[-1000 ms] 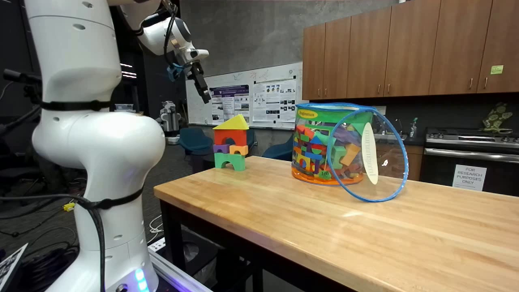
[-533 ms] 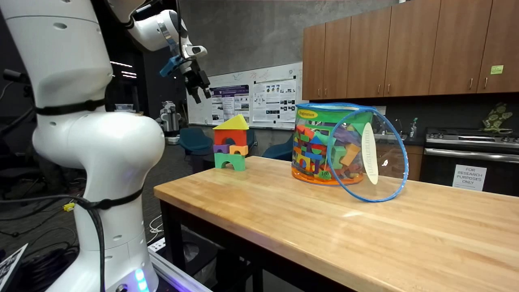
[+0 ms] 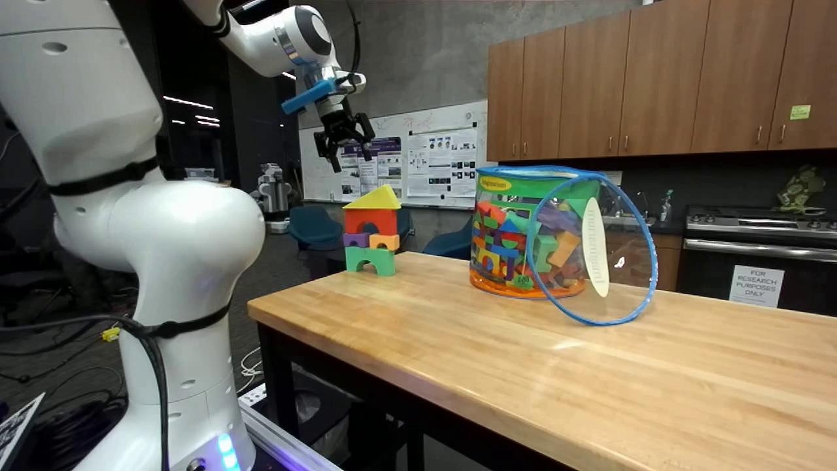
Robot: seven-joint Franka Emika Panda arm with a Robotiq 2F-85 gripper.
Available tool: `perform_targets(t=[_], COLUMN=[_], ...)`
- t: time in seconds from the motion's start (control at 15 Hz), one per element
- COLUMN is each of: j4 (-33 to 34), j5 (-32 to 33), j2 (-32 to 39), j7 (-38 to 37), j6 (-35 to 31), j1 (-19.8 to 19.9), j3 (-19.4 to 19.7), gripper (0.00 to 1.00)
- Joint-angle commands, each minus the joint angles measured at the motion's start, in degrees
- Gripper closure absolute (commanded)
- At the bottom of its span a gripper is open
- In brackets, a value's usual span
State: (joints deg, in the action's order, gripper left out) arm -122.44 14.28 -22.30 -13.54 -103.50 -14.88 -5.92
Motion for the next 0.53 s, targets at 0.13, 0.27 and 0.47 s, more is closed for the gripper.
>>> perform_targets(t=[0.13, 0.27, 0.47], j4=[-8.34, -10.82, -9.8], j5=[-1.51, -2.86, -3.69], j2=[-11.47, -15.51, -14.19], j7=[17.69, 21.17, 21.28], j6=[0.51, 1.52, 1.81], j1=[4.56, 4.82, 5.86], j3=[3.04, 4.23, 3.63], gripper=[0.0, 0.0, 0.0])
